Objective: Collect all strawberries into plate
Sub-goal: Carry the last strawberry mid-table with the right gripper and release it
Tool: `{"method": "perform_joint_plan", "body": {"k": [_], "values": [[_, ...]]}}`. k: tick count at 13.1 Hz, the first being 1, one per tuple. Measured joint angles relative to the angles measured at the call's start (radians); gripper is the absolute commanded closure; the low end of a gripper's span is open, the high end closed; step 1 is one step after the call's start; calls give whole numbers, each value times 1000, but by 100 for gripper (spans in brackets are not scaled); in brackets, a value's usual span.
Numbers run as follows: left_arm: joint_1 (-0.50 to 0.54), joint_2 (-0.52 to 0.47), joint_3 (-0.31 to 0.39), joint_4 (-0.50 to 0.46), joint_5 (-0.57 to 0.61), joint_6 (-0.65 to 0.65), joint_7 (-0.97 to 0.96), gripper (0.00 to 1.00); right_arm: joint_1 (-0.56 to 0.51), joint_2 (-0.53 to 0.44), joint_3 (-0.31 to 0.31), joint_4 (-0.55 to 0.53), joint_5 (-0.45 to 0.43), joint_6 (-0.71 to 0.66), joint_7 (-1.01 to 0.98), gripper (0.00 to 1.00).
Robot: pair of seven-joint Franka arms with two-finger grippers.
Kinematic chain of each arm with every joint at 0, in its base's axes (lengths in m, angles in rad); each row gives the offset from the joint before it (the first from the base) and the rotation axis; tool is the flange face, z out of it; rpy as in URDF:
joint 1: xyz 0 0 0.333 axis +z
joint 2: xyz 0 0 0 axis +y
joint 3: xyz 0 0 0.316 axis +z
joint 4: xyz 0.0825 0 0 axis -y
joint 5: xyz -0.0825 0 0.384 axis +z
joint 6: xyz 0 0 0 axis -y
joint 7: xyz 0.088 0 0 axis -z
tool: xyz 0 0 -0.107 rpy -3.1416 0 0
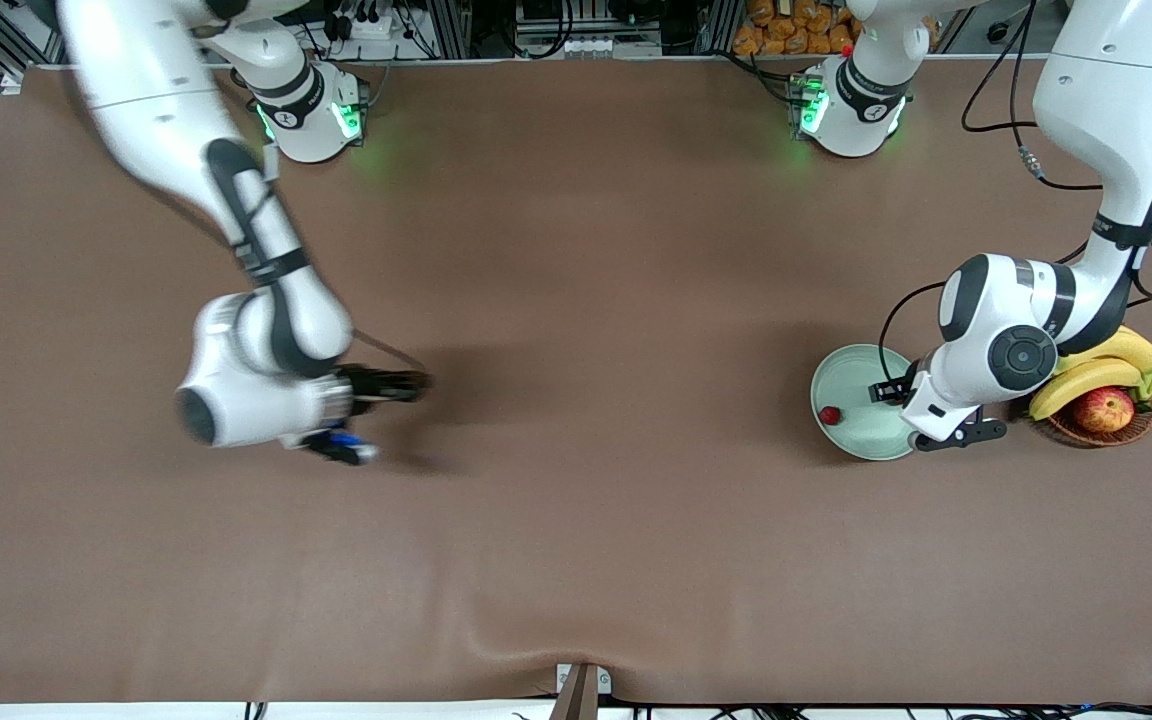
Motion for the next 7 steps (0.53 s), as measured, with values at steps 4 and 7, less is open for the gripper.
{"method": "perform_joint_plan", "body": {"k": [4, 7], "values": [[-12, -8, -81, 36, 0, 2, -167, 0, 252, 96, 1, 85, 316, 291, 177, 92], [-81, -4, -120, 61, -5, 2, -364, 0, 377, 197, 0, 179, 490, 462, 196, 67]]}}
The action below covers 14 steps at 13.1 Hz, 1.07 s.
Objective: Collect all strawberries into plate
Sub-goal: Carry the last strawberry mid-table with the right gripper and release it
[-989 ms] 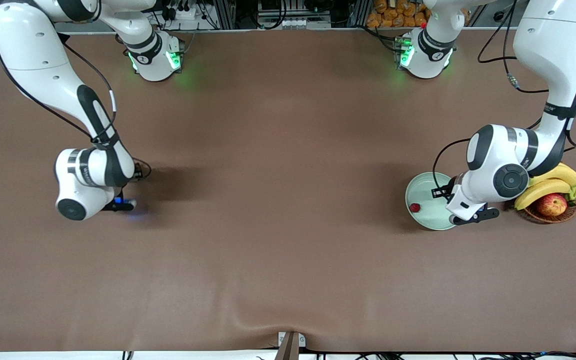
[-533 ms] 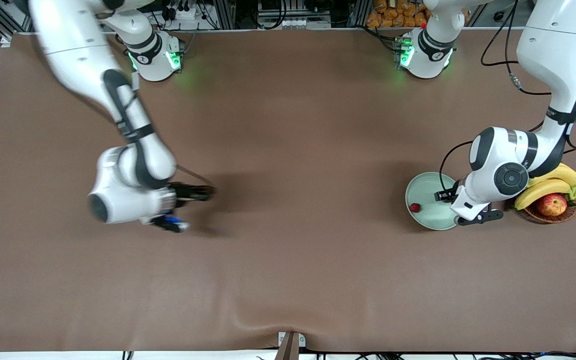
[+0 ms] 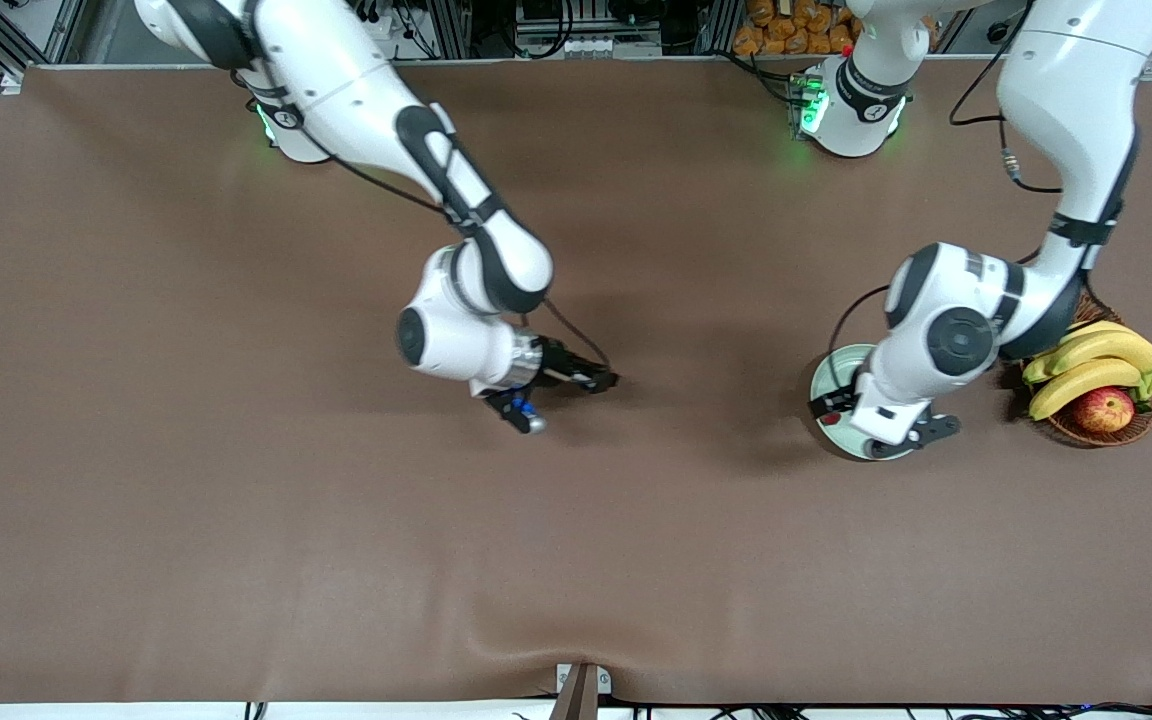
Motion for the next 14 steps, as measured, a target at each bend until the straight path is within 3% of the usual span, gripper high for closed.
{"method": "perform_joint_plan", "body": {"k": [2, 3, 8, 11, 14], "values": [[-50, 22, -3, 17, -28, 0, -116, 0, 43, 55, -1, 49, 55, 75, 6, 10], [-73, 38, -4, 27, -36, 3, -170, 0, 51, 71, -1, 60, 64, 100, 9, 0], [-155, 99, -5, 89, -47, 13, -353, 0, 14, 69, -24, 60, 74, 111, 18, 0], [-201, 127, -6, 133, -48, 19, -443, 0, -90, 4, -34, -3, 60, 63, 16, 0], [-274, 164, -6, 205, -49, 20, -476, 0, -244, -120, -39, -113, -142, -89, 13, 0]]}}
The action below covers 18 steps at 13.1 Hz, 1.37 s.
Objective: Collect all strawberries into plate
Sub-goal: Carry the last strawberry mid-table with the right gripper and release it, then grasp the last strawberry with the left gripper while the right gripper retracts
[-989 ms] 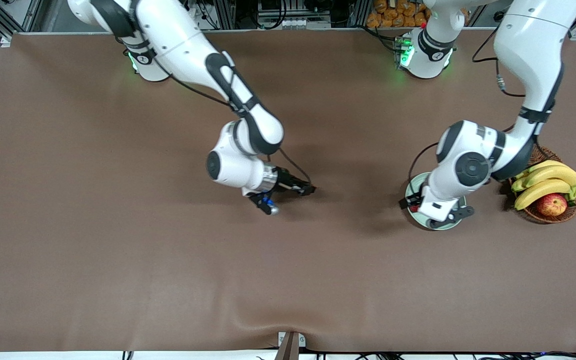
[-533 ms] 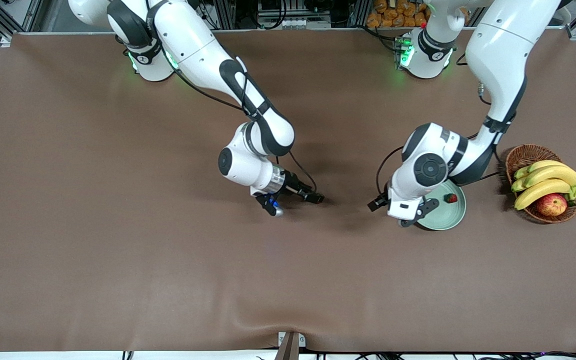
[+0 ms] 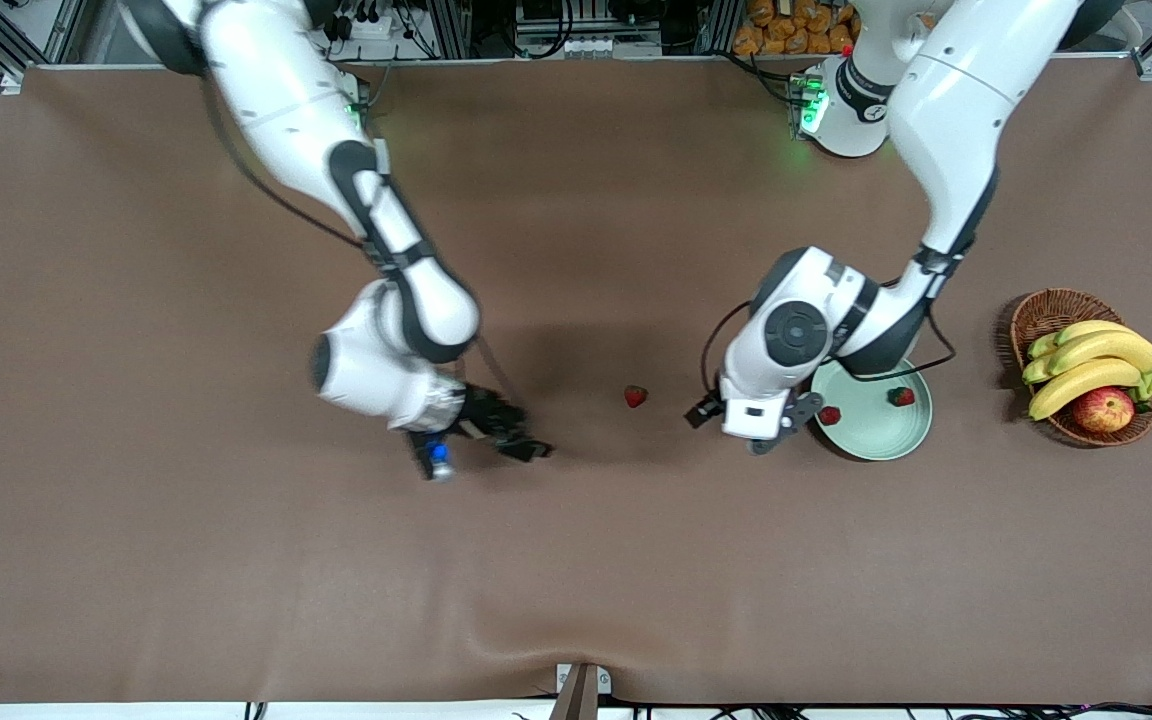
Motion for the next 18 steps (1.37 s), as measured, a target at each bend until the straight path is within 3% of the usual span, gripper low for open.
{"method": "perform_joint_plan", "body": {"k": [3, 5, 6, 9, 11, 14, 16, 18], "values": [[-67, 42, 0, 54, 0, 32, -5, 0, -187, -123, -2, -17, -352, -333, -6, 0], [-101, 71, 1, 65, 0, 92, -4, 0, -296, -185, -1, 31, -578, -536, -22, 0], [-114, 86, 2, 67, 2, 122, -2, 5, -330, -210, 0, 65, -663, -607, -27, 0], [-131, 114, 4, 70, 37, 165, 4, 16, -376, -287, 20, 126, -843, -697, -66, 0], [-133, 129, 4, 70, 59, 165, 6, 24, -422, -345, 76, 133, -980, -723, -122, 0], [-136, 157, 4, 71, 64, 165, 12, 39, -596, -416, 224, 158, -1074, -829, -198, 0], [-143, 167, 5, 73, 66, 167, 13, 46, -659, -448, 246, 192, -1081, -903, -240, 0], [-146, 167, 5, 75, 66, 166, 13, 77, -690, -480, 244, 218, -1089, -957, -306, 0]]}}
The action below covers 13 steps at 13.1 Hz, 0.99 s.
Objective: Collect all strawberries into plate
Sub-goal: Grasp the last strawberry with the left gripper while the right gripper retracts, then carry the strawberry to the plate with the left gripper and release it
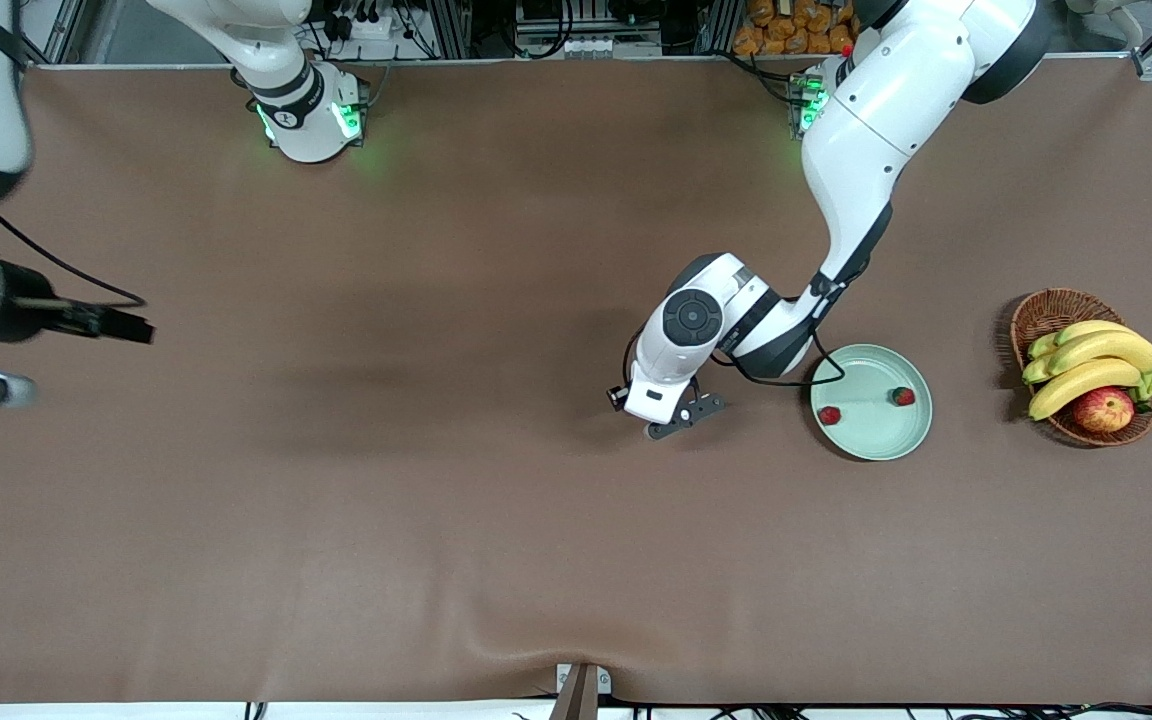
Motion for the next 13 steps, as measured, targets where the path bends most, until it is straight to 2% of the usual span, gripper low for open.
{"method": "perform_joint_plan", "body": {"k": [1, 2, 5, 8, 11, 13], "values": [[0, 0, 0, 1, 0, 0, 0, 93, -7, -14, -7, 6, -7, -18, -30, 0], [0, 0, 0, 2, 0, -1, 0, 100, -10, -26, -23, 10, -10, -24, -54, 0], [1, 0, 1, 10, 0, 2, 0, 100, -3, -47, -101, 17, -11, -25, -150, 0], [32, -26, 2, 33, 0, -15, 42, 100, 60, -55, -187, 19, -10, -23, -185, 0], [133, -115, -19, 37, 0, -161, 175, 100, 86, -56, -194, 19, -10, -19, -182, 0], [234, -173, -36, 13, 0, -279, 354, 100, 93, -58, -196, 19, -10, 3, -182, 0]]}}
